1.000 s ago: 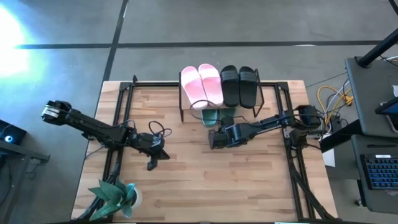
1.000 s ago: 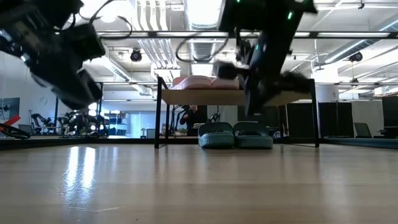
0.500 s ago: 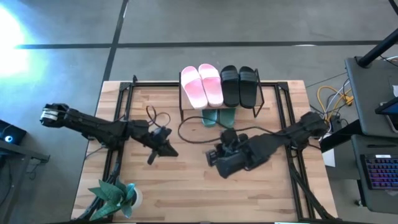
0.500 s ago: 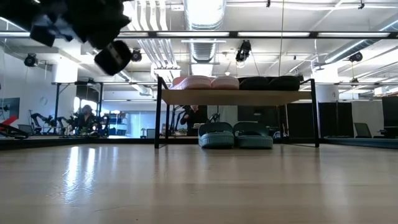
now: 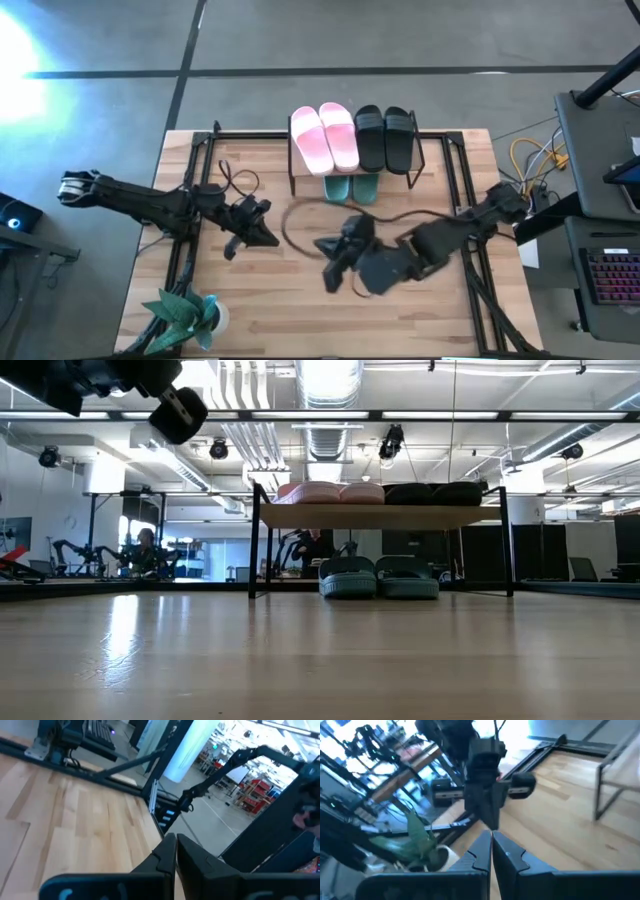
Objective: Pick and place slides into the shelf
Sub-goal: Return to Home Position
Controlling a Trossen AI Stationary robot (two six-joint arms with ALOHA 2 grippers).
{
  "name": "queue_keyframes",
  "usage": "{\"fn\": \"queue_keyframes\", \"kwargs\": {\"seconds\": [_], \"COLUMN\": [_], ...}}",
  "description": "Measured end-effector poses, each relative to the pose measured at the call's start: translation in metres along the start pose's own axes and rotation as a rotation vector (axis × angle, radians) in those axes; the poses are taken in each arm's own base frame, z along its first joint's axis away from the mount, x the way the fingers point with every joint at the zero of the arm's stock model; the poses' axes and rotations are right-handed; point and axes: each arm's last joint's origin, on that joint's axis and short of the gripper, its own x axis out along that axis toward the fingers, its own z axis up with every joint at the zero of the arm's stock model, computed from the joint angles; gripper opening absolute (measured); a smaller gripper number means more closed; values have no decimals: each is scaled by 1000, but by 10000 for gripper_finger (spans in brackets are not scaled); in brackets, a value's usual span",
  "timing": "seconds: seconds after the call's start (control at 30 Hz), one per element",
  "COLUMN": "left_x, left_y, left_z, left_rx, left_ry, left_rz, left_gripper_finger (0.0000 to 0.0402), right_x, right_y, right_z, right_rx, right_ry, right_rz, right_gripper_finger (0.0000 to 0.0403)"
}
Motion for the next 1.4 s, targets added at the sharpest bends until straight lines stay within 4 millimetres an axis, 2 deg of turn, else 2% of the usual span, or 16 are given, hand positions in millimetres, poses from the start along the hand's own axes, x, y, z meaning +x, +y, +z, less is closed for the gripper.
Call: {"fn": "queue_keyframes", "kwargs": {"seconds": [0.1, 0.23, 0.3, 0.37, 0.43, 0.57, 0.7, 0.77, 0.9, 1.1, 1.23, 1.4], "left_x": [-3, -5, -5, -5, -5, -7, -8, -8, -9, -11, -24, -48], "left_y": [0, 4, 5, 6, 6, 6, 7, 10, 23, 40, 33, 18], "left_z": [3, 4, 4, 4, 3, 2, 2, 6, 15, 38, 56, 64], "left_rx": [7, 5, 2, 1, -1, -23, -61, -78, -65, 46, 164, 127], "left_ry": [-23, -30, -27, -26, -23, -28, -33, -50, -103, -157, -213, -290], "left_rz": [4, 24, 32, 35, 36, 37, 50, 67, 160, 268, 249, 260], "left_gripper_finger": [0, 0, 0, 0, 0, 0, 0, 0, 0, 0, 0, 0], "right_x": [28, 67, 79, 77, 61, 3, -52, -71, -84, -92, -99, -110], "right_y": [-6, -18, -31, -45, -60, -102, -163, -191, -230, -273, -295, -318], "right_z": [-17, -30, -31, -26, -15, 5, 7, 0, -26, -55, -69, -83], "right_rx": [36, 49, 42, 35, 43, 17, 36, 53, 56, 14, -29, -71], "right_ry": [-5, -10, -38, -73, -107, -169, -231, -237, -231, -306, -345, -448], "right_rz": [54, 305, 377, 378, 356, 302, 287, 337, 456, 477, 500, 554], "right_gripper_finger": [9, 8, 9, 8, 8, 8, 8, 9, 8, 8, 9, 9]}}
